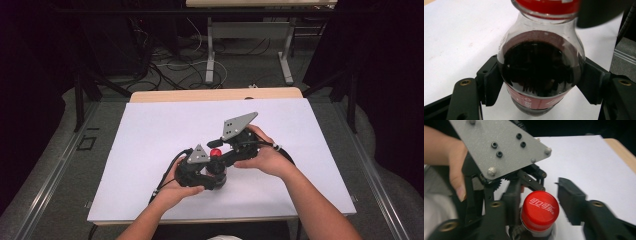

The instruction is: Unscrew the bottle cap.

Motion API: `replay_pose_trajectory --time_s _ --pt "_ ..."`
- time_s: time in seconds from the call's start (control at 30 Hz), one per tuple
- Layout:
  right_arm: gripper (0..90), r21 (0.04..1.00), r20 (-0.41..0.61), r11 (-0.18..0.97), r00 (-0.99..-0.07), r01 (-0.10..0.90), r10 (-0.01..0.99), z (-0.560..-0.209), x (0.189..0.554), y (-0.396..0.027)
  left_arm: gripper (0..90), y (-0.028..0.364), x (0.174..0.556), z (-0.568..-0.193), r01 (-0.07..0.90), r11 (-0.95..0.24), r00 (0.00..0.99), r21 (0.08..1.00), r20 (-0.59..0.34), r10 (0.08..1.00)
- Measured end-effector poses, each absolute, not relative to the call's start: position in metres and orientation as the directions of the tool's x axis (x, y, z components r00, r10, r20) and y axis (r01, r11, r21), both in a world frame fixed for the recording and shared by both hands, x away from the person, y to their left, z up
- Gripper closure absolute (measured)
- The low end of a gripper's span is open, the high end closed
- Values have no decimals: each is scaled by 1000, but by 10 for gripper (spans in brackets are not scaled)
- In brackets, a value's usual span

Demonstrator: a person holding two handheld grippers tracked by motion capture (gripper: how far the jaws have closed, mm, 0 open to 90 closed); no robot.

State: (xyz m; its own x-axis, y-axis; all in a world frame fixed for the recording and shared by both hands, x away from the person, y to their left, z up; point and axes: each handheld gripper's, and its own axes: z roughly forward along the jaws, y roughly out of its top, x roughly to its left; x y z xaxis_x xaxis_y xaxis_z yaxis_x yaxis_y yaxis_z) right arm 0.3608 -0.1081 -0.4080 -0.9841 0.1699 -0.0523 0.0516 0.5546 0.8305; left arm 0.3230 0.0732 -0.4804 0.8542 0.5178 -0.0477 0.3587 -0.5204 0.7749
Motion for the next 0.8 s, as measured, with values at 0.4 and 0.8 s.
replay_pose_trajectory --time_s 0.4,0.8 --pt "485 857 -92 492 -895 151 435 -408 332 -103 300 78 326 -480 379 -496 829 781 -48 557" --pt "517 862 -61 462 -863 207 501 -417 329 -91 300 76 325 -481 383 -482 824 788 -56 564"
